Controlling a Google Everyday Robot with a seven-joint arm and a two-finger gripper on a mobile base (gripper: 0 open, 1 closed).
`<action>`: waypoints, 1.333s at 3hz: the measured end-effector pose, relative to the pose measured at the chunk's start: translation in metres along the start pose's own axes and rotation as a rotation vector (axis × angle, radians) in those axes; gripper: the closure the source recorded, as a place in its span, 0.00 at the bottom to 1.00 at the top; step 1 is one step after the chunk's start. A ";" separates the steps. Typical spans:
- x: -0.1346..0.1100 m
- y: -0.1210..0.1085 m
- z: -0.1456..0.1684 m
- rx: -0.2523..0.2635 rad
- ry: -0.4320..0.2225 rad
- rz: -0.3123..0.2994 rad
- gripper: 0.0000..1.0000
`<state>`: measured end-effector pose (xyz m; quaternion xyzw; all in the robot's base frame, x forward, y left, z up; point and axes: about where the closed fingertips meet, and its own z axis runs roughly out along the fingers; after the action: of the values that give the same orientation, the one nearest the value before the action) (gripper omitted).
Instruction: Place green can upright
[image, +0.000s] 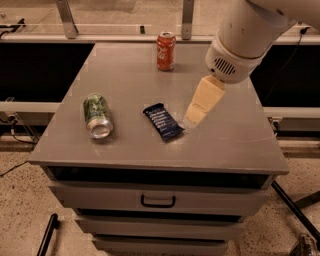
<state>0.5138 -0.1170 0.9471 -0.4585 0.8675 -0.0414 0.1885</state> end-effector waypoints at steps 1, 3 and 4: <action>-0.018 -0.003 0.011 -0.008 0.009 0.021 0.00; -0.108 -0.008 0.062 -0.045 0.008 0.123 0.00; -0.139 -0.008 0.081 -0.050 0.030 0.245 0.00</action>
Offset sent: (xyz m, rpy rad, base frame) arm 0.0927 0.0996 -0.0197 0.0814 0.0514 -0.0710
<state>0.6201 -0.0009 0.9139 -0.3529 0.9205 -0.0032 0.1677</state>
